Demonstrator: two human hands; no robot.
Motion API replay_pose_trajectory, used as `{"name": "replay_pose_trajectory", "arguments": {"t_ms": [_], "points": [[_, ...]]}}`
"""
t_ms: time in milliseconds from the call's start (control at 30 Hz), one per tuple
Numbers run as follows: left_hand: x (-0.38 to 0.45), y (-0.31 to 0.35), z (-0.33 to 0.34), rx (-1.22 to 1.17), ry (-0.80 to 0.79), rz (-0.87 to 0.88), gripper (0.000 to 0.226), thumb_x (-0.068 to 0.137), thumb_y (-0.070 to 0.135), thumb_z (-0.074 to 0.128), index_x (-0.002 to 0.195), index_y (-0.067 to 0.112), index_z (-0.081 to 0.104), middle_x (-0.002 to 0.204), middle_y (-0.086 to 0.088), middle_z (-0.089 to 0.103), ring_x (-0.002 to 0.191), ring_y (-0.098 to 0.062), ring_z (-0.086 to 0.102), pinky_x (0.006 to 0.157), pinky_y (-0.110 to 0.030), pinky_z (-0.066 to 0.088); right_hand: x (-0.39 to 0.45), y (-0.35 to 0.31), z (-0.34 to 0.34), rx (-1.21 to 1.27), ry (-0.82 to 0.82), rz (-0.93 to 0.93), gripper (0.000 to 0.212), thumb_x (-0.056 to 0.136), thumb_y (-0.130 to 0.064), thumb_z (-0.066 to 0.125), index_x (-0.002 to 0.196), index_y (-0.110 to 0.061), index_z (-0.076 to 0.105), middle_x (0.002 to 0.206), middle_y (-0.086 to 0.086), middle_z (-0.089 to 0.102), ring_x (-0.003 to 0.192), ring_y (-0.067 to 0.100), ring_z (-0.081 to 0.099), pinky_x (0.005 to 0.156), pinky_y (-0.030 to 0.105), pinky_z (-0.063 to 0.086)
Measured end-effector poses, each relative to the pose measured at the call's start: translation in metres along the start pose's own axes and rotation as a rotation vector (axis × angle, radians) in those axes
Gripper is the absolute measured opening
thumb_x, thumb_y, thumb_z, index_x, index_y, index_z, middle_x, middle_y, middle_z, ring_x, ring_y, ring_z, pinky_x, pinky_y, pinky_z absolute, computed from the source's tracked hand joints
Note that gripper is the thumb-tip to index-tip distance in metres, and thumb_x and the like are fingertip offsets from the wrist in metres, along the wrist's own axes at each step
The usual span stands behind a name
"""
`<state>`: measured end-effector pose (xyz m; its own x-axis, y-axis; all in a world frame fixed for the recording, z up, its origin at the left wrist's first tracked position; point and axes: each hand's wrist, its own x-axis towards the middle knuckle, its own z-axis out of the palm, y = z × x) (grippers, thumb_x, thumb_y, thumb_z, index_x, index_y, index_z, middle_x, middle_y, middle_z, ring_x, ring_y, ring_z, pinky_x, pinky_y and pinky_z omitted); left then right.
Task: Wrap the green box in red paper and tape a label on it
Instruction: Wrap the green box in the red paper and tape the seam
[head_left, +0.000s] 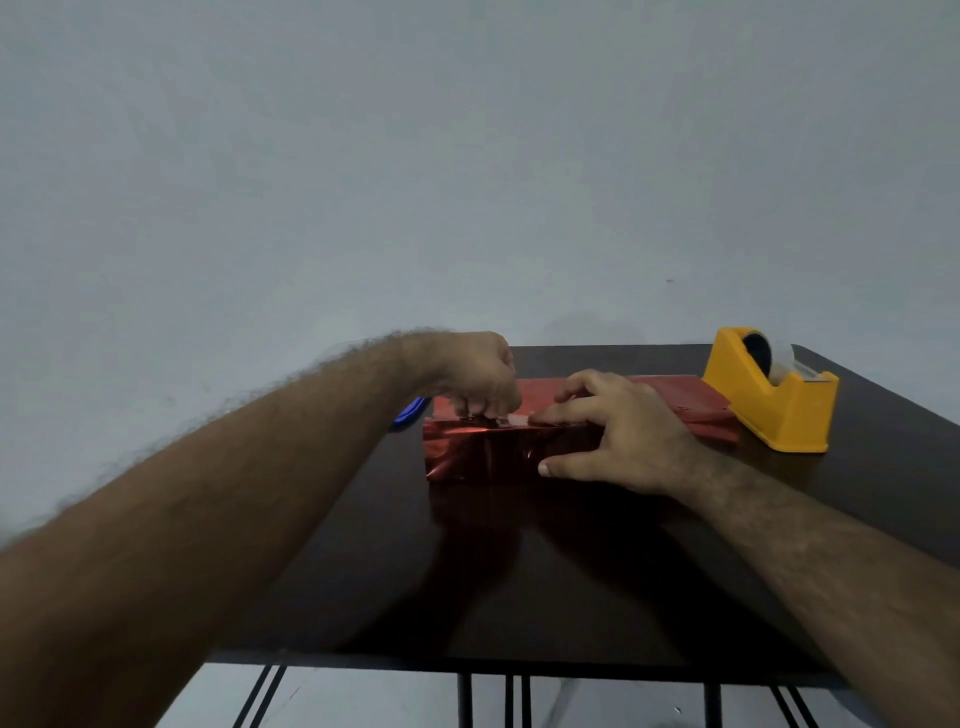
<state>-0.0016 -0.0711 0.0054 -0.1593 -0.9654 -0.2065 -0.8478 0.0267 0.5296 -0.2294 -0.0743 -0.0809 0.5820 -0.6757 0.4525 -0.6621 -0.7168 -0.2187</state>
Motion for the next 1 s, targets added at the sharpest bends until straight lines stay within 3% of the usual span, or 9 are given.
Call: {"name": "replay_pose_trajectory", "arguments": {"t_ms": [233, 367, 500, 600, 700, 767, 900, 1000], "points": [[0.005, 0.015, 0.002, 0.189, 0.029, -0.122, 0.012, 0.076, 0.009, 0.075, 0.086, 0.003, 0.074, 0.061, -0.006, 0.068, 0.048, -0.017, 0.057, 0.047, -0.023, 0.045, 0.001, -0.001, -0.003, -0.005, -0.027, -0.005, 0.070, 0.064, -0.088, 0.063, 0.127, -0.058, 0.066, 0.123, -0.025, 0.051, 0.119, 0.004, 0.049, 0.107, 0.046, 0.043], [0.003, 0.014, -0.008, 0.293, 0.040, -0.175, 0.019, 0.076, 0.017, 0.083, 0.085, 0.005, 0.071, 0.056, -0.005, 0.065, 0.046, -0.018, 0.053, 0.051, -0.025, 0.047, 0.002, -0.001, -0.005, -0.004, -0.037, 0.001, 0.071, 0.064, -0.088, 0.062, 0.127, -0.058, 0.066, 0.122, -0.024, 0.051, 0.118, 0.005, 0.050, 0.108, 0.046, 0.042], [-0.007, 0.005, -0.024, 0.362, 0.110, -0.144, 0.036, 0.073, 0.021, 0.086, 0.096, -0.002, 0.072, 0.067, -0.009, 0.069, 0.052, -0.022, 0.052, 0.051, -0.024, 0.043, 0.001, -0.002, -0.005, -0.010, -0.041, -0.003, 0.071, 0.064, -0.088, 0.060, 0.128, -0.060, 0.065, 0.121, -0.024, 0.050, 0.119, 0.003, 0.049, 0.109, 0.045, 0.041], [-0.007, 0.001, -0.018, 0.272, 0.257, -0.044, 0.044, 0.075, 0.035, 0.088, 0.099, 0.002, 0.071, 0.076, -0.010, 0.068, 0.057, -0.021, 0.055, 0.053, -0.026, 0.045, 0.002, -0.001, -0.004, 0.004, -0.028, 0.003, 0.071, 0.063, -0.090, 0.060, 0.127, -0.060, 0.066, 0.122, -0.025, 0.051, 0.119, 0.003, 0.049, 0.109, 0.045, 0.042], [-0.011, -0.011, -0.004, 0.236, 0.217, -0.069, 0.074, 0.064, 0.063, 0.093, 0.105, 0.006, 0.068, 0.081, -0.011, 0.069, 0.060, -0.018, 0.054, 0.061, -0.032, 0.054, 0.003, 0.000, -0.003, 0.016, -0.005, 0.010, 0.072, 0.061, -0.089, 0.061, 0.125, -0.057, 0.069, 0.121, -0.025, 0.052, 0.119, 0.003, 0.051, 0.108, 0.044, 0.043], [-0.013, -0.028, -0.006, 0.213, 0.192, -0.136, 0.081, 0.061, 0.069, 0.092, 0.106, 0.006, 0.067, 0.078, -0.007, 0.066, 0.062, -0.020, 0.055, 0.057, -0.029, 0.048, 0.004, 0.002, -0.002, 0.021, -0.003, 0.008, 0.070, 0.062, -0.088, 0.061, 0.125, -0.057, 0.069, 0.121, -0.024, 0.053, 0.118, 0.003, 0.052, 0.107, 0.043, 0.044], [-0.020, -0.055, -0.018, -0.029, 0.300, -0.146, 0.060, 0.073, 0.043, 0.095, 0.105, 0.001, 0.066, 0.075, -0.008, 0.052, 0.061, -0.021, 0.043, 0.050, -0.027, 0.035, 0.002, -0.001, -0.003, -0.062, 0.002, -0.016, 0.056, 0.078, -0.072, 0.070, 0.132, -0.056, 0.066, 0.123, -0.022, 0.059, 0.119, 0.005, 0.055, 0.106, 0.043, 0.044], [-0.024, -0.062, -0.011, -0.204, 0.504, -0.077, 0.037, 0.086, 0.039, 0.085, 0.095, 0.009, 0.065, 0.080, -0.003, 0.059, 0.063, -0.017, 0.050, 0.054, -0.027, 0.039, -0.003, -0.010, -0.003, -0.270, 0.060, -0.081, 0.060, 0.090, -0.063, 0.068, 0.146, -0.051, 0.054, 0.127, -0.022, 0.067, 0.126, 0.007, 0.058, 0.110, 0.043, 0.036]]}}
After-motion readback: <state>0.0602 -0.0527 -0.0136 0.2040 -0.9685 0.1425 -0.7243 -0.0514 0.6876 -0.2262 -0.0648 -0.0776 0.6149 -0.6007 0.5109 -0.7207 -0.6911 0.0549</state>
